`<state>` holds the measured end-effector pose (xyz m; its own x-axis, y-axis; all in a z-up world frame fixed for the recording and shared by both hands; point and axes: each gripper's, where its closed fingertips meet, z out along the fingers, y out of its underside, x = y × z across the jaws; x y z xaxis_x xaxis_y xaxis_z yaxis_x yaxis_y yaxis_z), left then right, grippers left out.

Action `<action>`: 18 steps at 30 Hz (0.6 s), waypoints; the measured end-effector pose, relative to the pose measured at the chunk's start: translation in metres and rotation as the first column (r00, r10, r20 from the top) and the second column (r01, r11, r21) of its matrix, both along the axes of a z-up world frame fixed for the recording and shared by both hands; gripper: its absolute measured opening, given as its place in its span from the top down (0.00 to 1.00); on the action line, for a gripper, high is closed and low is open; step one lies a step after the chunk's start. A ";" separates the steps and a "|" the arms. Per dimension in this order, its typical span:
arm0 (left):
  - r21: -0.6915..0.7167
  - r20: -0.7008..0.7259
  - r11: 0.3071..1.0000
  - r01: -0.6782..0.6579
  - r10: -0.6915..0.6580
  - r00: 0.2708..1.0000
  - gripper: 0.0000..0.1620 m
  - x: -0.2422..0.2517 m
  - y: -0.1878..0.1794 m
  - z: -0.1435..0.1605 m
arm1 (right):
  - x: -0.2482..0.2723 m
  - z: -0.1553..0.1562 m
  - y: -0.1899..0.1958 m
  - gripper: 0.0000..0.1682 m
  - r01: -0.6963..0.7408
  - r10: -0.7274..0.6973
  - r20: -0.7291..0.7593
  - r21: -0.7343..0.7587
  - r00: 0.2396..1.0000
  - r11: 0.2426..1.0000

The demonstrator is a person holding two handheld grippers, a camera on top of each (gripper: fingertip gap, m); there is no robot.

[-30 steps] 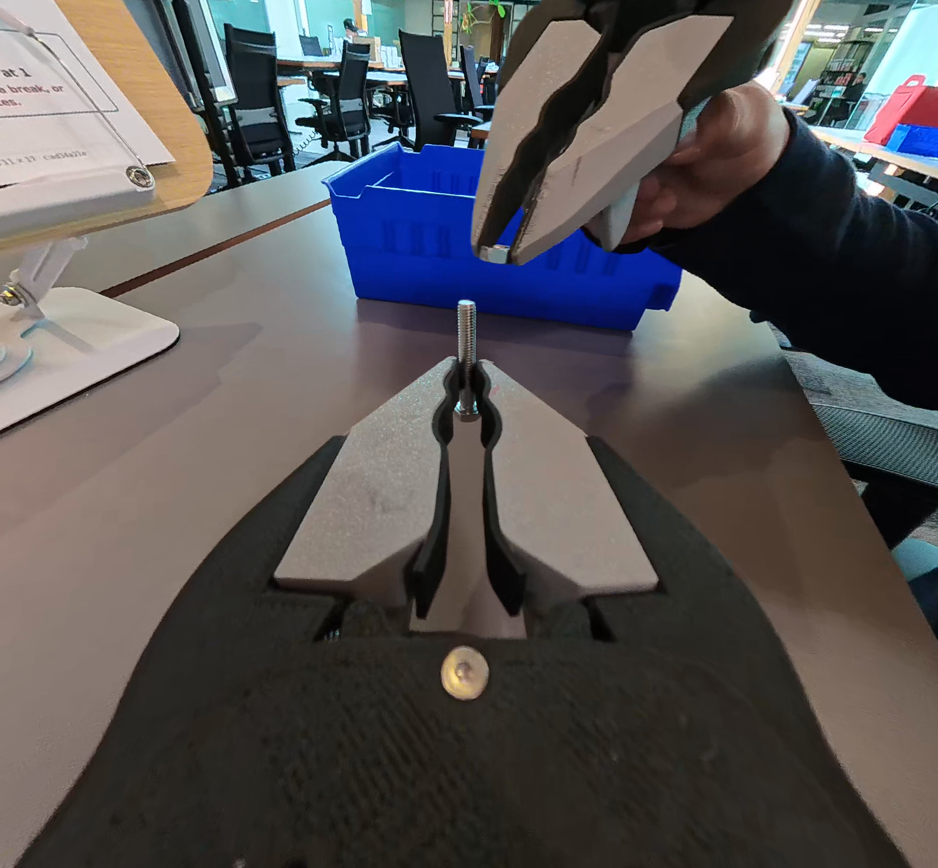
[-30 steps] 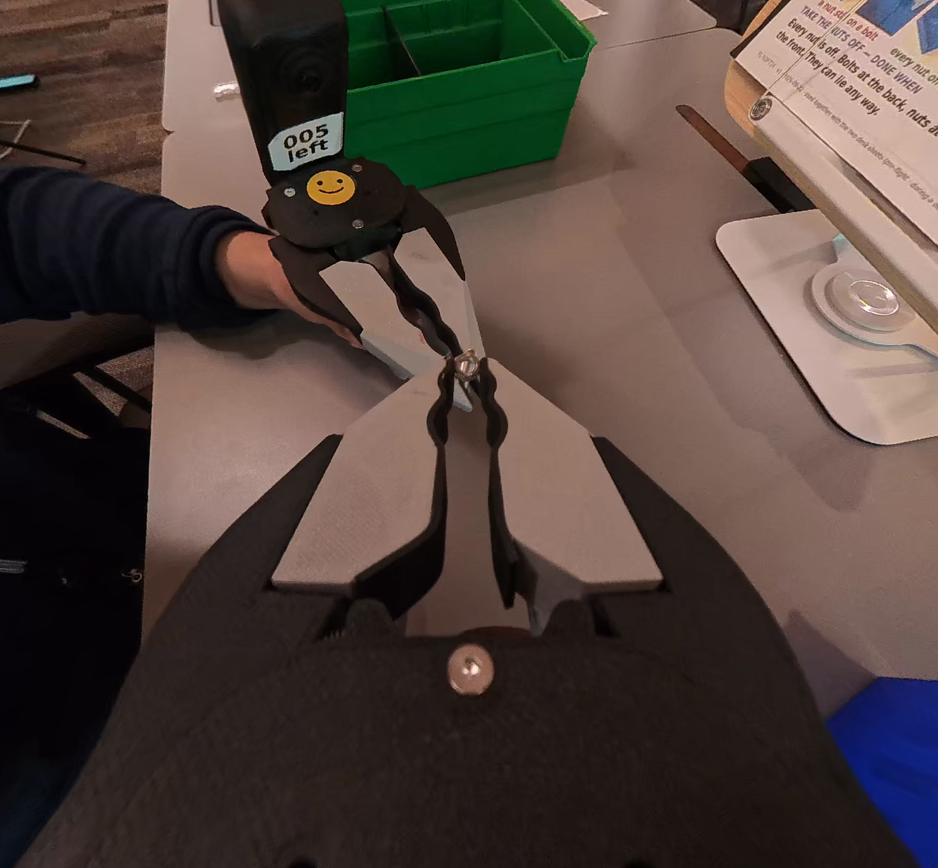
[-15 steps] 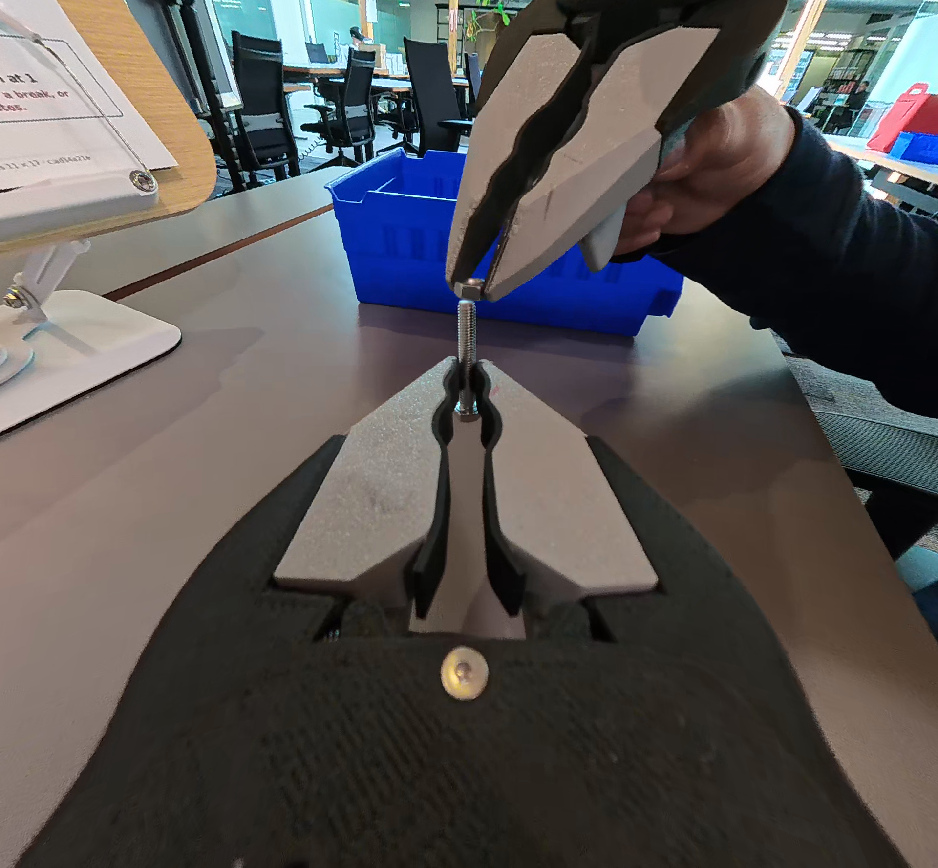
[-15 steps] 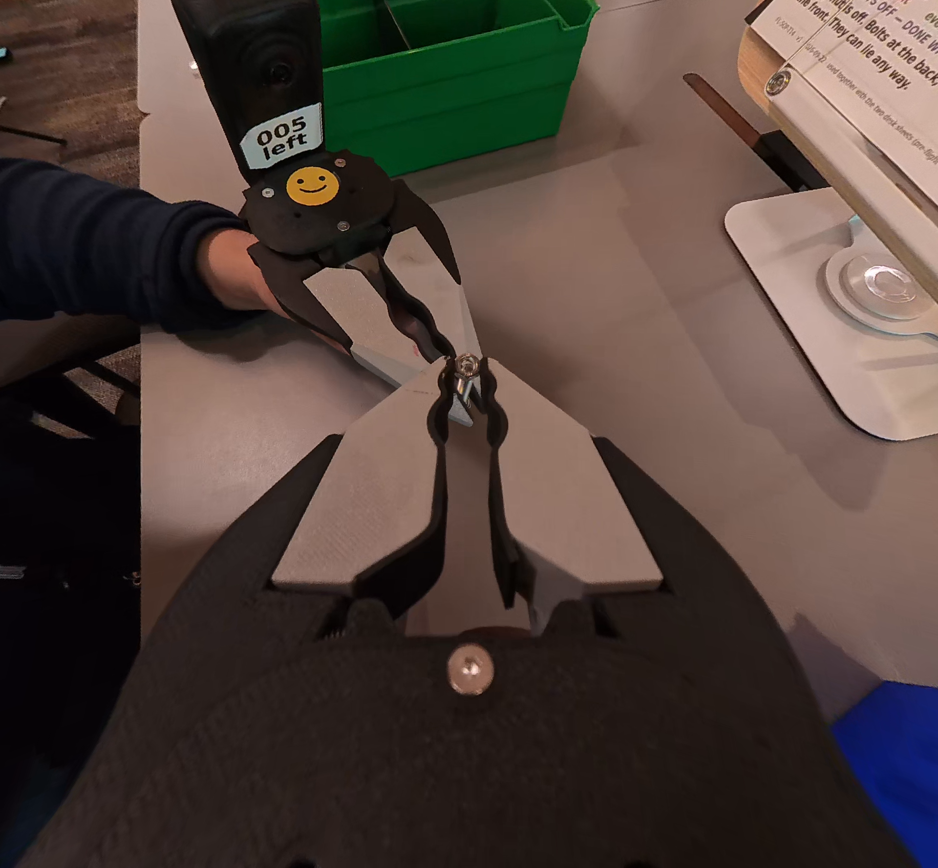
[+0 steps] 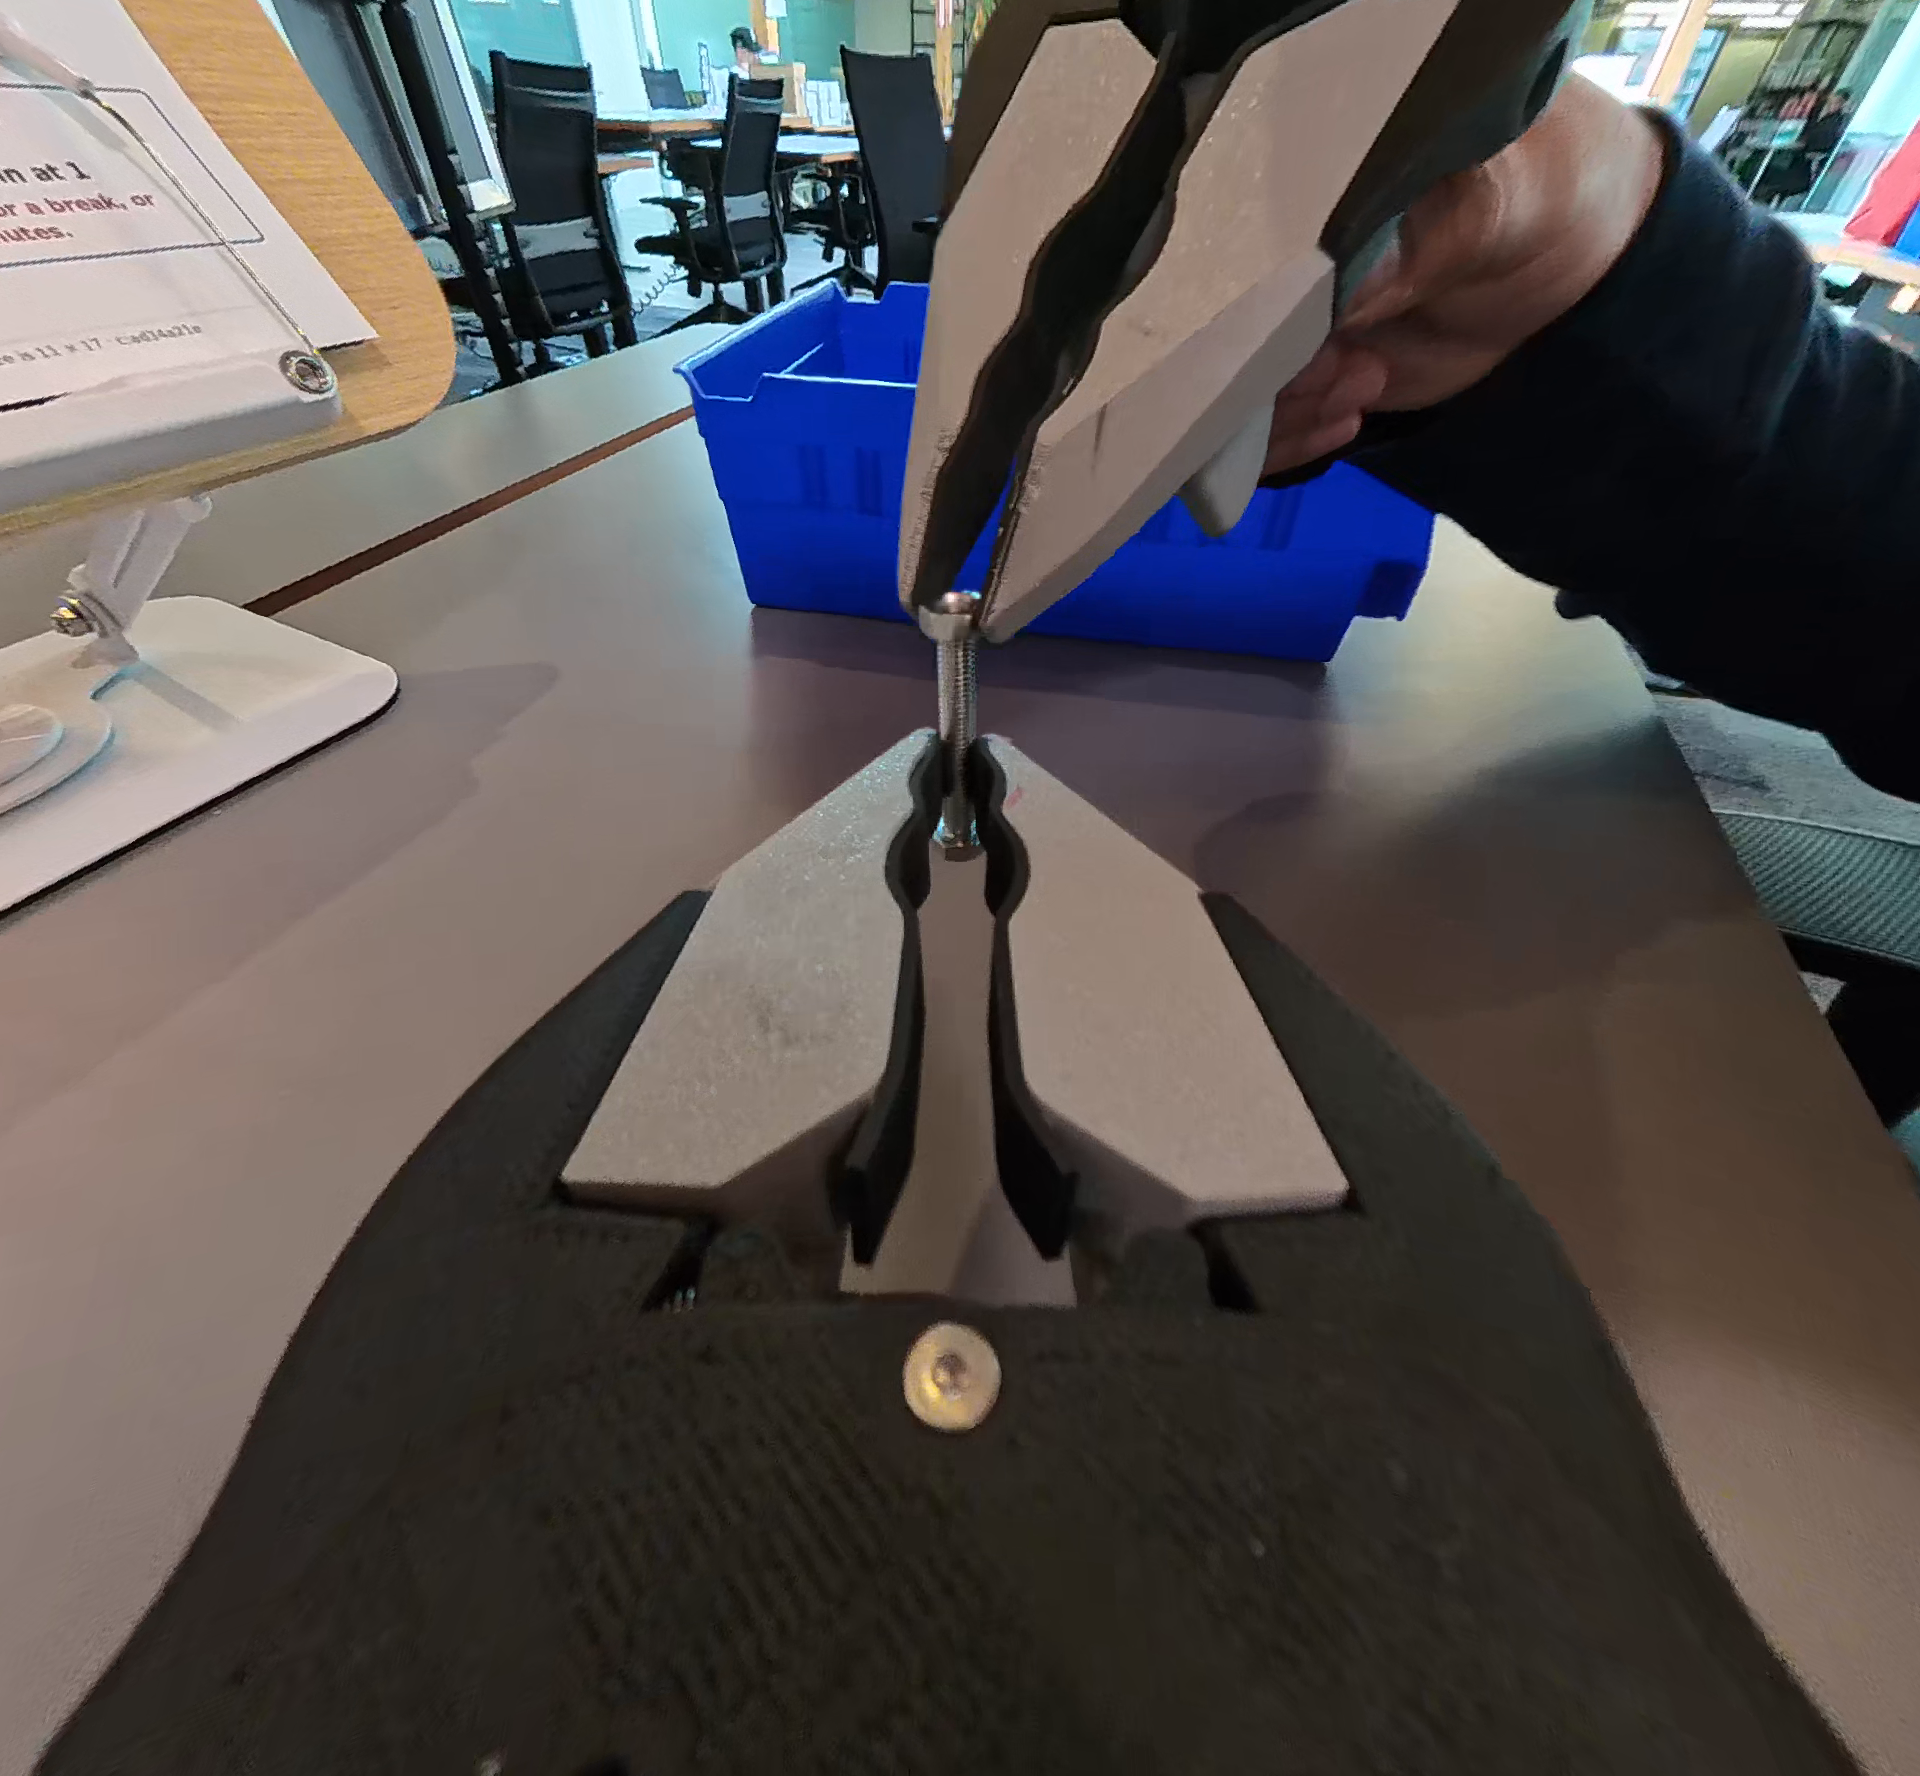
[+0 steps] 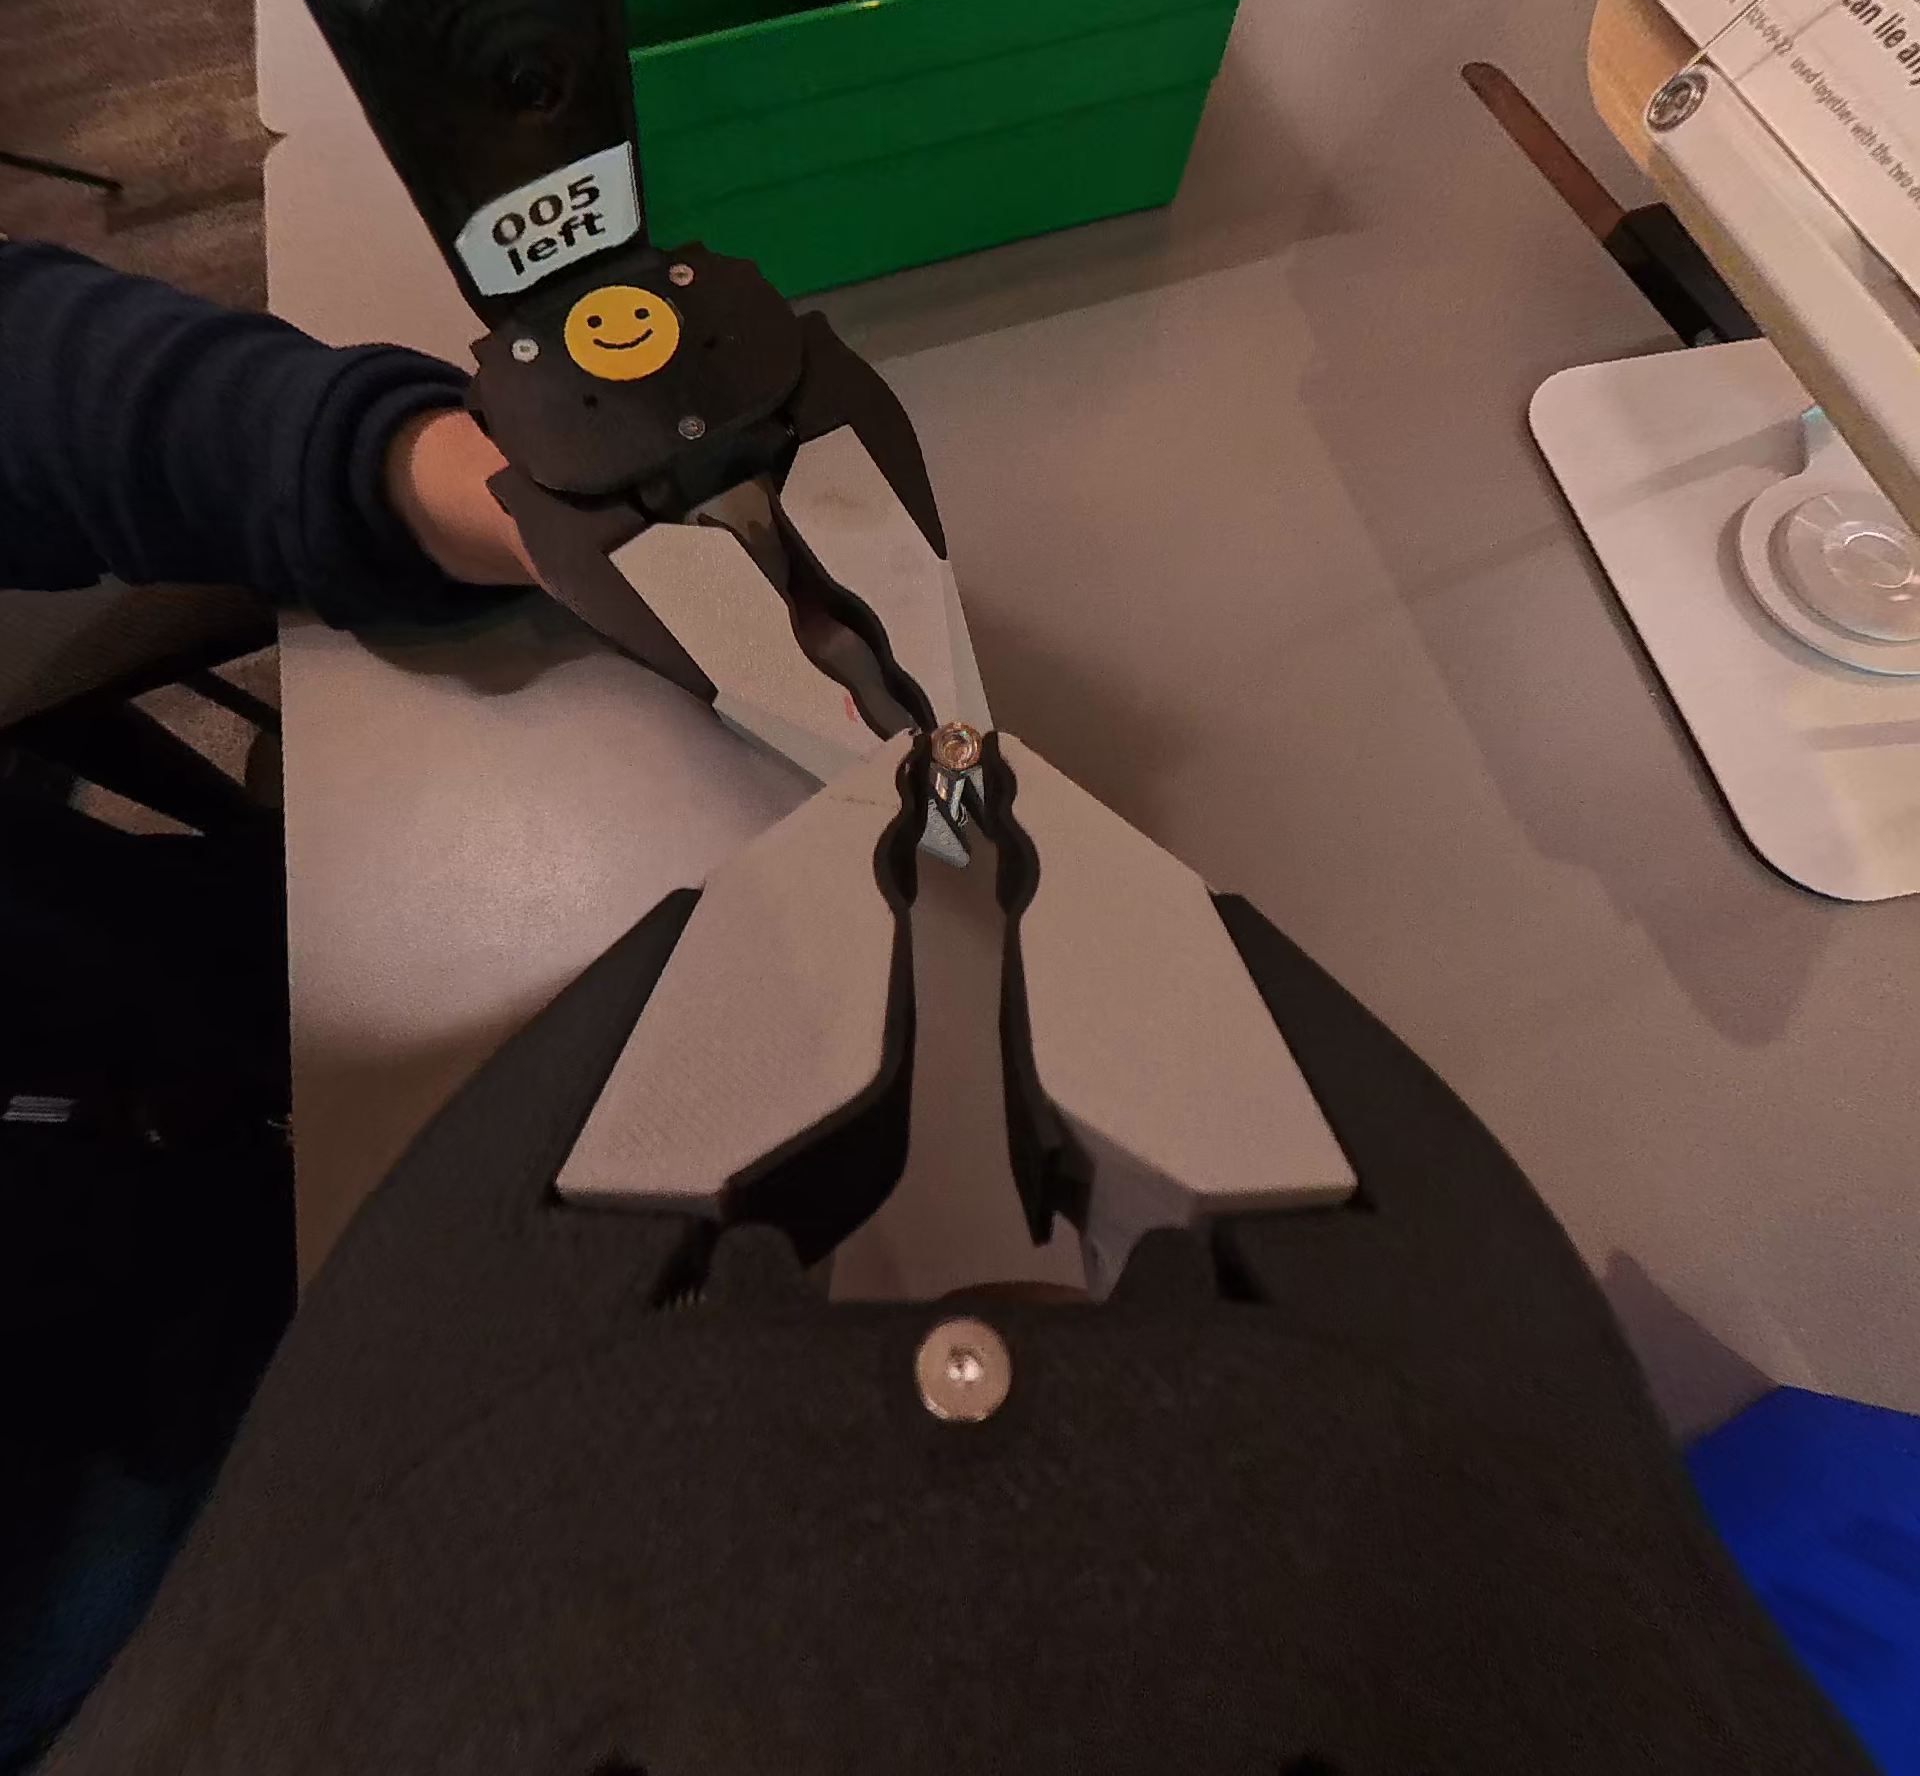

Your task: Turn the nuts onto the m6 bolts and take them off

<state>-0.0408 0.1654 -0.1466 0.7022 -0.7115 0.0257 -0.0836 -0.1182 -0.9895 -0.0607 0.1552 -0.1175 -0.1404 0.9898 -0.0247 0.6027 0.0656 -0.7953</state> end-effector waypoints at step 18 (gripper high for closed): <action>0.000 0.022 1.000 0.004 -0.004 1.000 0.98 0.000 0.000 0.002 | 0.000 0.002 0.000 0.96 -0.009 0.009 0.010 -0.002 1.000 1.000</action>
